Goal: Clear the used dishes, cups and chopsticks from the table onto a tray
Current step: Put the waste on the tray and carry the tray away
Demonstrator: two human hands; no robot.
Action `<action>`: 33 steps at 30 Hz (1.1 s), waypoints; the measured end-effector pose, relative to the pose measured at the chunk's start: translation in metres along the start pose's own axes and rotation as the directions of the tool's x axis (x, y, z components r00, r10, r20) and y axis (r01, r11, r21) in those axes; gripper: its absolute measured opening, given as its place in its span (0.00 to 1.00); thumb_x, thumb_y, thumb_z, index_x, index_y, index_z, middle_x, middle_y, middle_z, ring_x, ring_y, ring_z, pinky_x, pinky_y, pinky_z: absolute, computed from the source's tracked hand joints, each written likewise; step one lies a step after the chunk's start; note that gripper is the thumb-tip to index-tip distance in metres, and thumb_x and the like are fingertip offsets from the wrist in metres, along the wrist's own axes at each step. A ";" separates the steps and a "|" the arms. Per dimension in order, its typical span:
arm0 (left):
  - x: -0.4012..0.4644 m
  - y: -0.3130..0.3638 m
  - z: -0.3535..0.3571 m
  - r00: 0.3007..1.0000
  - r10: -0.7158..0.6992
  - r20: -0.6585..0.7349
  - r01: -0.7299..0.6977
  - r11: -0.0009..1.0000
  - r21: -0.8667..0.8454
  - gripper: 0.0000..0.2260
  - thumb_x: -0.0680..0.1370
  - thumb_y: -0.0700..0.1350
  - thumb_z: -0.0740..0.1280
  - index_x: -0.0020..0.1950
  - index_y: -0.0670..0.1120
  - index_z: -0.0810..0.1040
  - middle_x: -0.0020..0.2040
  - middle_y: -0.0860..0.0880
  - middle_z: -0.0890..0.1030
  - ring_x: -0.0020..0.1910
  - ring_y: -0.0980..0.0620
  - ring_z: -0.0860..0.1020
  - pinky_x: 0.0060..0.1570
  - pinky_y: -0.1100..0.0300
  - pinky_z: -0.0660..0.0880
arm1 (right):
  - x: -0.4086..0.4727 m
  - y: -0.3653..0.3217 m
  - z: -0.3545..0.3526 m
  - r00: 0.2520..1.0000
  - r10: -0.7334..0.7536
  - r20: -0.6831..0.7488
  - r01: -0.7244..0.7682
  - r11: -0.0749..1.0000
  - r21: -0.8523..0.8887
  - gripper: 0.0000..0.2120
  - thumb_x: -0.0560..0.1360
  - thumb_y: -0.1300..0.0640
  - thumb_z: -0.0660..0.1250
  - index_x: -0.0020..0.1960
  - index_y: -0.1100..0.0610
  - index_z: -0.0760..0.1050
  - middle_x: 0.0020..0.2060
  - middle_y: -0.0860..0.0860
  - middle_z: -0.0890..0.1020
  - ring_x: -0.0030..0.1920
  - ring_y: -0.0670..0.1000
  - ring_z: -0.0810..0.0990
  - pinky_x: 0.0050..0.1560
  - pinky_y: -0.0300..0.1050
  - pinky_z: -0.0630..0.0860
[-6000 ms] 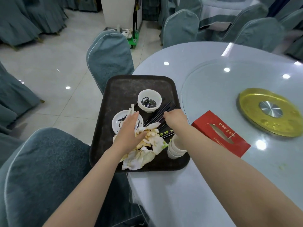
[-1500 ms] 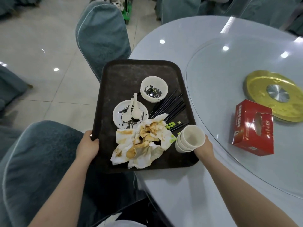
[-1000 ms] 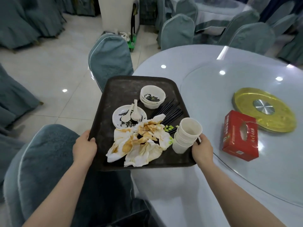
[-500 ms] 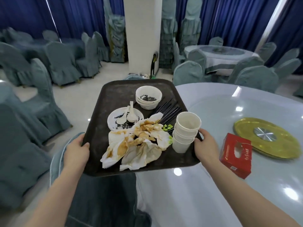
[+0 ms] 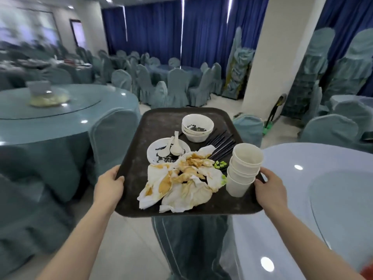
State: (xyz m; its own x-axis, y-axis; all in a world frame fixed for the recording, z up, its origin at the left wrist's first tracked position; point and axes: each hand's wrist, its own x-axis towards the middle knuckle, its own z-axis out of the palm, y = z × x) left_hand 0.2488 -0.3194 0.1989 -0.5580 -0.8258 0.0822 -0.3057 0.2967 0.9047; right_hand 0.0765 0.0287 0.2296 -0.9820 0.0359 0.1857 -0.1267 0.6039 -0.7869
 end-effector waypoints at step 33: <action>-0.140 -0.237 -0.514 0.235 -0.353 -0.906 0.523 0.831 -0.189 0.19 0.76 0.38 0.62 0.64 0.53 0.78 0.52 0.52 0.82 0.49 0.49 0.79 0.42 0.56 0.75 | -0.362 -0.388 0.469 0.283 -0.665 0.691 0.376 0.740 0.558 0.21 0.75 0.62 0.63 0.65 0.47 0.75 0.61 0.52 0.80 0.61 0.58 0.76 0.59 0.51 0.71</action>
State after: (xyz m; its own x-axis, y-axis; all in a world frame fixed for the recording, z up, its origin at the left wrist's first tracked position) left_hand 0.7962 -0.5206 0.1876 0.6757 -0.7330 0.0781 -0.4003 -0.2759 0.8739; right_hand 0.4152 -0.5917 0.1921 -0.2907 -0.9416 0.1697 -0.5412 0.0155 -0.8408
